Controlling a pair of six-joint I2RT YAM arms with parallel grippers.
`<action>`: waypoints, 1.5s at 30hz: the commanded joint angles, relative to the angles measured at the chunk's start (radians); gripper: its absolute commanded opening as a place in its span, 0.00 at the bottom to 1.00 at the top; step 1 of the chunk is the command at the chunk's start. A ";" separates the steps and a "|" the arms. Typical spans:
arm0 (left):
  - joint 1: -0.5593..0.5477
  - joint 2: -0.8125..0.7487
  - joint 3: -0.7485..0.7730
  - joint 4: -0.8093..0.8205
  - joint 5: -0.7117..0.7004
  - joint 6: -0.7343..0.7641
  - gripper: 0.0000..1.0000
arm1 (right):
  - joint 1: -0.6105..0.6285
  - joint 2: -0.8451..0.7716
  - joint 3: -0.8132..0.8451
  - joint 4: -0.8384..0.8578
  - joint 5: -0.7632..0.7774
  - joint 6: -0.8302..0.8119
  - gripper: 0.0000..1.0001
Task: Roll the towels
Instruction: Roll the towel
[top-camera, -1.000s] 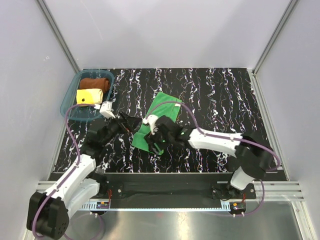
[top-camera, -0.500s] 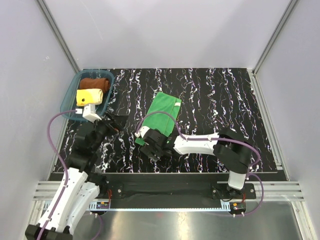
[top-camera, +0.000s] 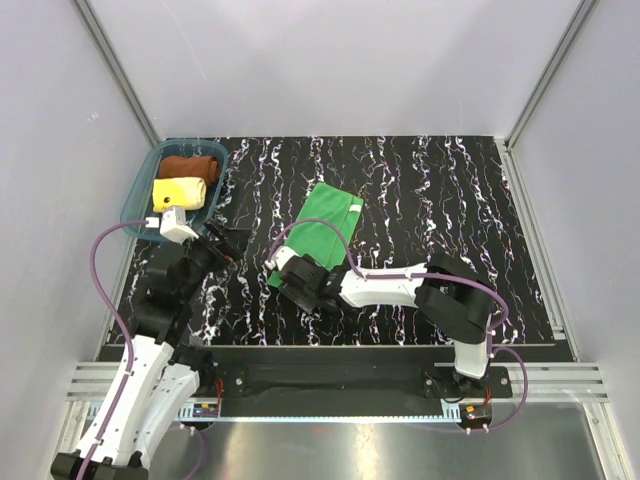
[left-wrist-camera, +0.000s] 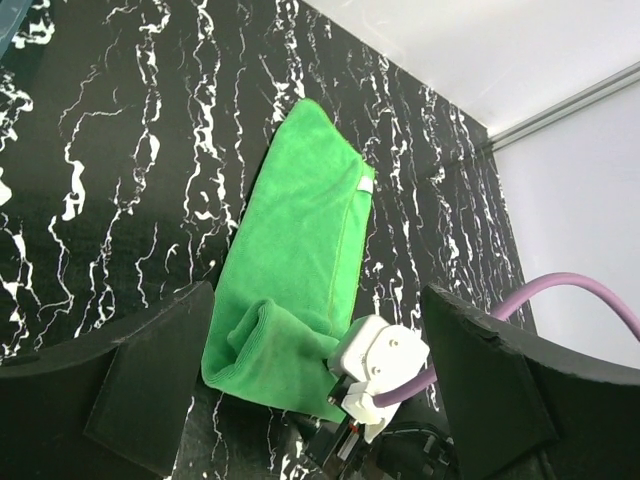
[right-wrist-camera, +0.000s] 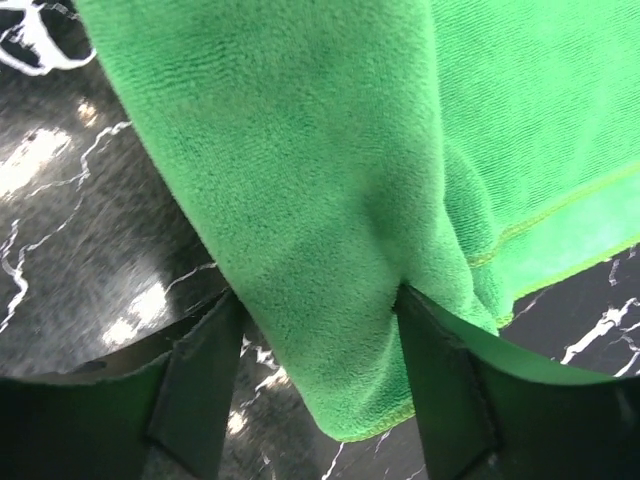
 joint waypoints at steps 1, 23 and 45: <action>0.011 0.003 -0.009 0.035 0.006 0.009 0.90 | 0.002 0.047 -0.006 0.026 0.058 -0.039 0.67; 0.045 0.037 0.074 -0.169 0.077 0.054 0.90 | -0.048 0.008 0.235 -0.360 -0.654 0.032 0.32; 0.090 0.099 -0.110 0.201 0.231 -0.009 0.89 | -0.366 0.200 0.261 -0.195 -1.356 0.070 0.34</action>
